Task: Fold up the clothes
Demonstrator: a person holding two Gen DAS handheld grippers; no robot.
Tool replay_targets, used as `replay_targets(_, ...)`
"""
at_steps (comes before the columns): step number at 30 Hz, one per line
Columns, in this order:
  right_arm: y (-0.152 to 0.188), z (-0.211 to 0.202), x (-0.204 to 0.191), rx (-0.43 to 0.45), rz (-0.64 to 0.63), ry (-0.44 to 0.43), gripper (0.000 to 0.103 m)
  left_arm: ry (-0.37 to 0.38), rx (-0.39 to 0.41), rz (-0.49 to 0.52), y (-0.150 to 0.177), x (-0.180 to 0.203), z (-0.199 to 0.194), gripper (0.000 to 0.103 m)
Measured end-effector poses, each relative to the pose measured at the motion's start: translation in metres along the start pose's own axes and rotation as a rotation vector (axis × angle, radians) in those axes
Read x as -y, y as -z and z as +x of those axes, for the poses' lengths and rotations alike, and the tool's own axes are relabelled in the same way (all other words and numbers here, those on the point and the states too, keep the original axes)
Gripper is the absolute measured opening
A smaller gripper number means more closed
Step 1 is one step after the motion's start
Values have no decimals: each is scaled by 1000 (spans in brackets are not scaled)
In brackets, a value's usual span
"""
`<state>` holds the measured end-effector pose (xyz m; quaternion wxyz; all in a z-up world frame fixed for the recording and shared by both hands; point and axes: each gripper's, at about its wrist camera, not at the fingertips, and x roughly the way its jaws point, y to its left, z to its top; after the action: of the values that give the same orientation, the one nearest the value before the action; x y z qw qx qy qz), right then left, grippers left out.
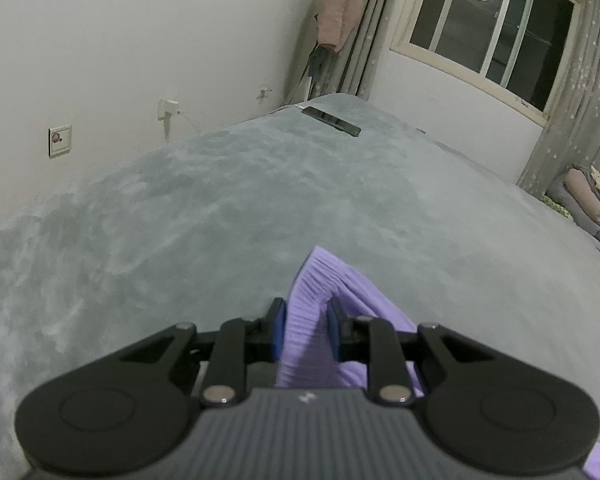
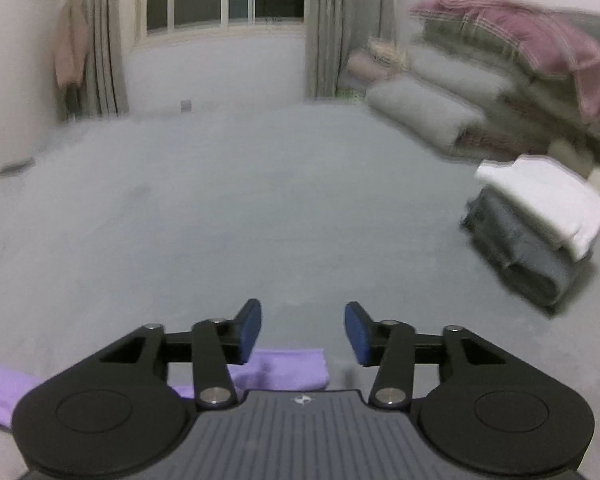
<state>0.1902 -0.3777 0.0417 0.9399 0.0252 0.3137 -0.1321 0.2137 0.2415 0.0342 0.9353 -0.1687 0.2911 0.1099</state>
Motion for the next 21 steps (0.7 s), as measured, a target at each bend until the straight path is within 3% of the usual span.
replay_targets(3,7,26,4,-124,33,83,41,-4,3,-5,-1,-1,0,19)
replay_targets(5,23,28,1,-126,-4,55,2,-6,6,-2,-1,0,-2,19)
replay_targets(8,26,4,9,-37,27,23,2,0,19,-2,-4,1,-9,19)
replay_targets(11,9,-38,23,110,51,53,2,17,38,-11,-8,1,-18,19)
replay_targets(18,-17,-120,26,290,-1,86,2,50,64,-42,-18,2,-36,19)
replay_targets(21,-18,-149,25,329,3,94,2,60,79,-45,-22,3,-43,19)
